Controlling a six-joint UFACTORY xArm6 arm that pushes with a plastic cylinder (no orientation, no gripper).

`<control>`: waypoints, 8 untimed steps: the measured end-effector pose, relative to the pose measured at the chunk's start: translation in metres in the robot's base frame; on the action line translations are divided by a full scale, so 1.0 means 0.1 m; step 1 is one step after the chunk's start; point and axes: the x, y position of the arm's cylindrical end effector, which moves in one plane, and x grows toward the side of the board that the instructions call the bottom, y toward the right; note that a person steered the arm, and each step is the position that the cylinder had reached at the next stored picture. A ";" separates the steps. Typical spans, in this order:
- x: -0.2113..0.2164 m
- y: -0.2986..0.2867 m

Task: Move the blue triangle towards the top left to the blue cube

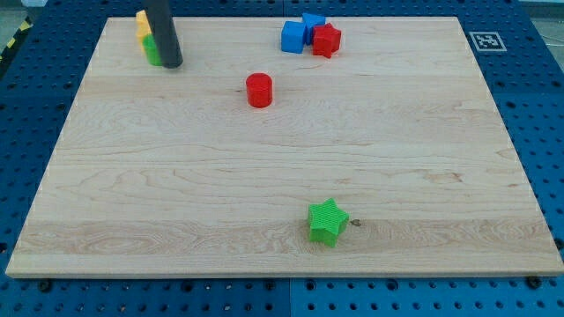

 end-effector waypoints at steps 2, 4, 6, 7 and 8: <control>0.04 0.53; 0.04 2.35; -0.10 3.88; -0.56 3.88; -0.75 3.46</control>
